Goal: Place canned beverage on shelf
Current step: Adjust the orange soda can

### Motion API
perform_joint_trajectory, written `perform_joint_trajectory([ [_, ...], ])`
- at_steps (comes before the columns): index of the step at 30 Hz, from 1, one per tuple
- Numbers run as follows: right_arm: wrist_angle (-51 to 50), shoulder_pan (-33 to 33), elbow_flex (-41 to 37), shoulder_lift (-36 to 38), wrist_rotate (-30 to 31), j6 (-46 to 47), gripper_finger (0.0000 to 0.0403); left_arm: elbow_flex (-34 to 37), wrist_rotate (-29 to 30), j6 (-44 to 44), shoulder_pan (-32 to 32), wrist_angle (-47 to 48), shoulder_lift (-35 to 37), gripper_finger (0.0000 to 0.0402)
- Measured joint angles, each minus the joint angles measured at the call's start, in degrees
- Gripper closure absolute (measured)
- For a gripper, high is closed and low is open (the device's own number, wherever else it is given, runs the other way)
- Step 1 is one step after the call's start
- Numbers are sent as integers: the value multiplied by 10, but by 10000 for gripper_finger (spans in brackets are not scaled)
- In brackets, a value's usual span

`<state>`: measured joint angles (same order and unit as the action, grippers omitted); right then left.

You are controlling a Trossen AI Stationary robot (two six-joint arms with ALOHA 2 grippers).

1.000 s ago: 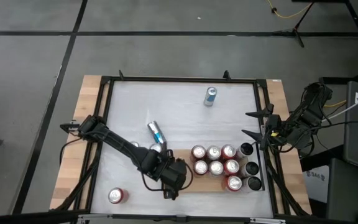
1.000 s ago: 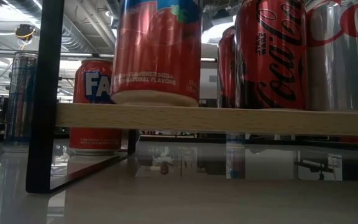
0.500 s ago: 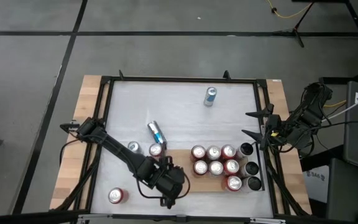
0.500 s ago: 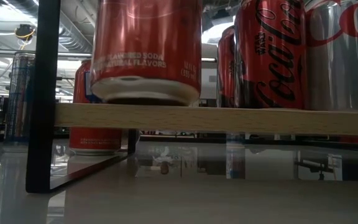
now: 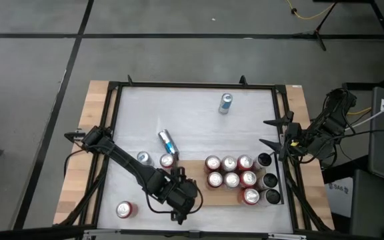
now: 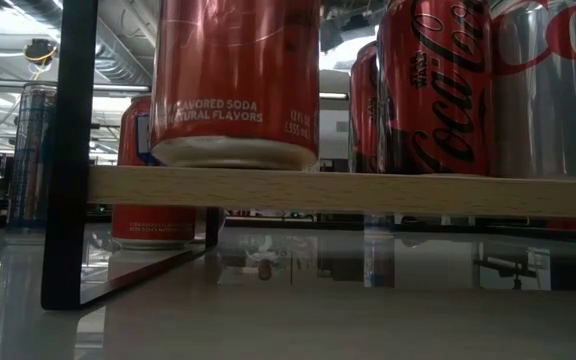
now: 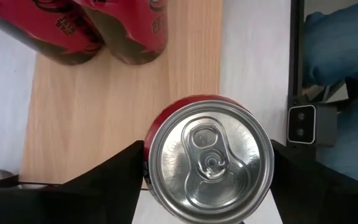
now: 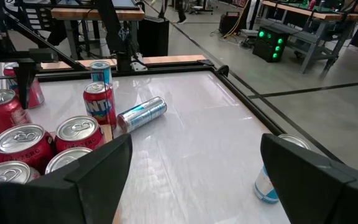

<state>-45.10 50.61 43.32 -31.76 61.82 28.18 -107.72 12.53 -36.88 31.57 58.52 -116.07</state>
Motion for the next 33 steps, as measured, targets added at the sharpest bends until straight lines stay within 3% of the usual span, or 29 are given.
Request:
perform_joint_trajectory([
  [8, 0, 0, 0, 0, 0, 0, 56, 0, 2, 1, 0, 6, 0, 125],
  [20, 0, 0, 0, 0, 0, 0, 56, 0, -1, 0, -2, -18, 0, 81],
  [33, 0, 0, 0, 0, 0, 0, 56, 0, -1, -1, -3, -19, 0, 82],
])
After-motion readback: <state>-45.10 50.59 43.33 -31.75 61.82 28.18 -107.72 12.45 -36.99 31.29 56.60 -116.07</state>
